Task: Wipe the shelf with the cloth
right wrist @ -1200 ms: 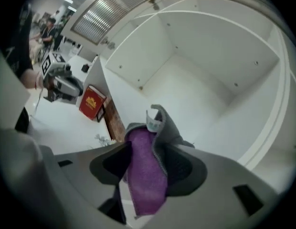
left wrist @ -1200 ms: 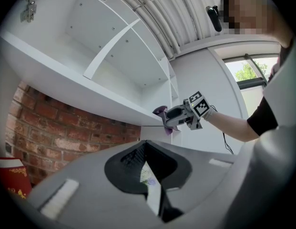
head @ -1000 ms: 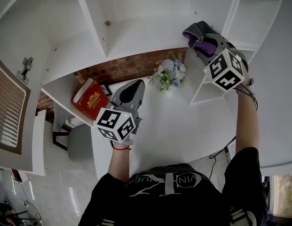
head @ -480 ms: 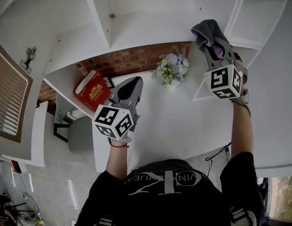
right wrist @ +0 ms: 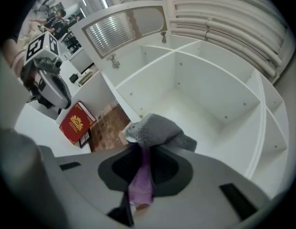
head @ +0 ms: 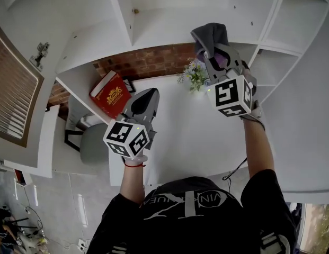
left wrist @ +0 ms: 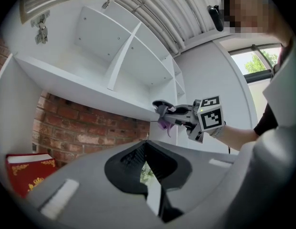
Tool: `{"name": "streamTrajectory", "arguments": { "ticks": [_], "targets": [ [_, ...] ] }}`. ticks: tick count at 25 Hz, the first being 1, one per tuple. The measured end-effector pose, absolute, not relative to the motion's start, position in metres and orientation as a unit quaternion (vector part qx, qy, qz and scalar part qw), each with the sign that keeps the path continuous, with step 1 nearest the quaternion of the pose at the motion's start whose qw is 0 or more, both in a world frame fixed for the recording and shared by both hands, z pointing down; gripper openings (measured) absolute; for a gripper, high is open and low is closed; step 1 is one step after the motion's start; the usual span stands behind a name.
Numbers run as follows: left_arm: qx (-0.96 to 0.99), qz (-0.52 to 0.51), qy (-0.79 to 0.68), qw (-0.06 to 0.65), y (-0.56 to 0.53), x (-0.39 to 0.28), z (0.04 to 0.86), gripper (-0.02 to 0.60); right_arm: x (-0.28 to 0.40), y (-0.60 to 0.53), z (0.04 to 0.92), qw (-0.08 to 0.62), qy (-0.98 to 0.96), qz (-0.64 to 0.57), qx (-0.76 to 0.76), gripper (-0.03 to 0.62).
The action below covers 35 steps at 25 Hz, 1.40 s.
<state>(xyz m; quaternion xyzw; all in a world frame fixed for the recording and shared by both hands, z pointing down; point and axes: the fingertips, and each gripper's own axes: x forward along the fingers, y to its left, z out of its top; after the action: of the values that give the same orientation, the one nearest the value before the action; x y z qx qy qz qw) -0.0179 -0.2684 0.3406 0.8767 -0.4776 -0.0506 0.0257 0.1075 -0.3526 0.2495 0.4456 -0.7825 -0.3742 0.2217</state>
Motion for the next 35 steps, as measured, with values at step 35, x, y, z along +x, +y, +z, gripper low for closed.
{"name": "streamTrajectory", "arguments": {
  "ticks": [35],
  "targets": [
    [0.8, -0.071, -0.596, -0.02, -0.222, -0.116, 0.393, 0.01, 0.068, -0.267, 0.363, 0.03, -0.941, -0.044, 0.333, 0.072]
  ]
}}
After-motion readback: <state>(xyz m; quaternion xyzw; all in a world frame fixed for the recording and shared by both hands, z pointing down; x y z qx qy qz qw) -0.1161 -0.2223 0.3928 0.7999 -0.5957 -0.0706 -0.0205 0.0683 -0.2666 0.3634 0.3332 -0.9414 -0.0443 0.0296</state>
